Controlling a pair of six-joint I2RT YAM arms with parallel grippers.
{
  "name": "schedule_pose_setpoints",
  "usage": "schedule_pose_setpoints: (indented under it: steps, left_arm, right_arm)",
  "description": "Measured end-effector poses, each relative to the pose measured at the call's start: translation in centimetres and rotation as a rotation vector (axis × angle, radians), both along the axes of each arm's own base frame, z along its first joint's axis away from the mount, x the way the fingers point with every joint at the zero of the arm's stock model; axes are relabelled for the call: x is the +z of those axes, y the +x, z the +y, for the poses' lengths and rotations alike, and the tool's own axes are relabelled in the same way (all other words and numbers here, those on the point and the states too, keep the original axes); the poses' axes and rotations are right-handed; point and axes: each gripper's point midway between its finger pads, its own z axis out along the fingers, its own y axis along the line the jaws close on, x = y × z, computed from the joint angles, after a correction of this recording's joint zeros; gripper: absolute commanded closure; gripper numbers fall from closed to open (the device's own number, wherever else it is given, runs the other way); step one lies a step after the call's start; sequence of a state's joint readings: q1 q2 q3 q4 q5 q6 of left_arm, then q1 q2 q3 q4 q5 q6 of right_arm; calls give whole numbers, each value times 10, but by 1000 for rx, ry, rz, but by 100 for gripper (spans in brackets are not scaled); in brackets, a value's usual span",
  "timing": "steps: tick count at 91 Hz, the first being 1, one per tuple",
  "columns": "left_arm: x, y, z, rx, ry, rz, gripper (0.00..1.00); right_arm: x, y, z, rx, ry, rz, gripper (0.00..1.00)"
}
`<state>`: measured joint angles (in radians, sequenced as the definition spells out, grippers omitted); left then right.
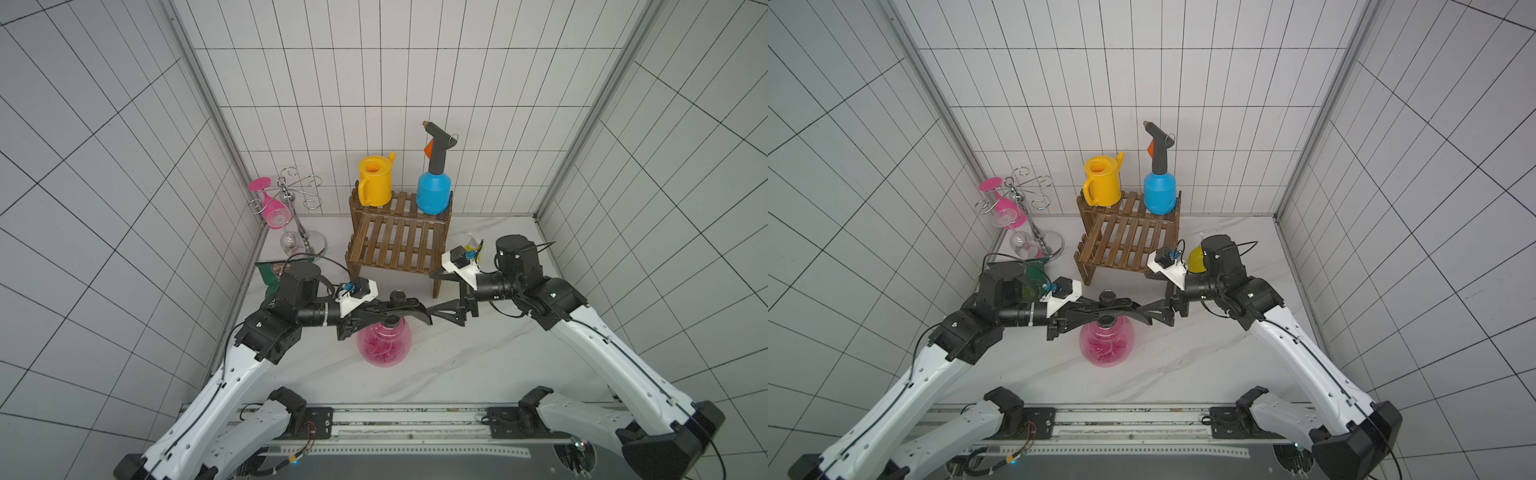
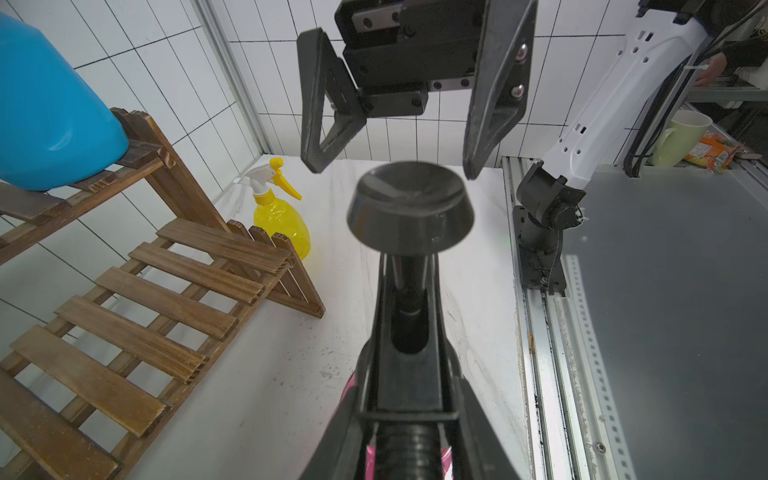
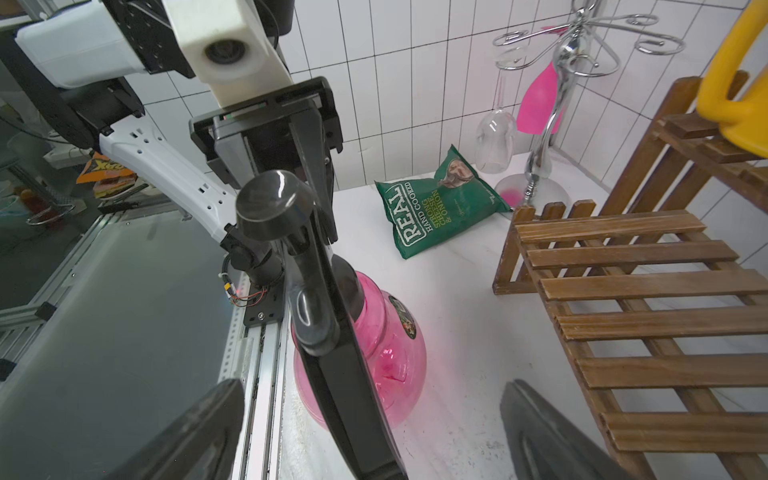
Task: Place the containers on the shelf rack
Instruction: 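Pick up a container from the center of the board.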
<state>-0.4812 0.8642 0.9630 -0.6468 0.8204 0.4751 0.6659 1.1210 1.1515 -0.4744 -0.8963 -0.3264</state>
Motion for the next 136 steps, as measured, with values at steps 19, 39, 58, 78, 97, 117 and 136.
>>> schedule_pose_setpoints:
  steps: [19, 39, 58, 78, 97, 117, 136]
  left_arm:
    - [6, -1, -3, -25, -33, 11, 100]
    - [21, 5, -4, -31, -98, 11, 100]
    - [38, 11, -3, -36, -166, 4, 100]
    - [44, 14, -6, -55, -197, 21, 100]
    - [48, 13, -5, -58, -217, 64, 57]
    - [60, 18, -2, -6, -236, -2, 14]
    - [106, 31, 28, 276, -343, -123, 2]
  right_arm:
    - [-11, -5, 11, 37, -27, 6, 0]
    - [-20, -6, 18, 50, -45, 28, 15]
    - [-17, -7, 20, 63, -25, 38, 31]
    - [-10, -9, 23, 73, 6, 39, 61]
    - [-2, -19, 20, 118, 37, -3, 87]
    - [1, -20, 18, 93, 39, 21, 100]
    - [-2, -16, 12, 24, 58, 26, 100]
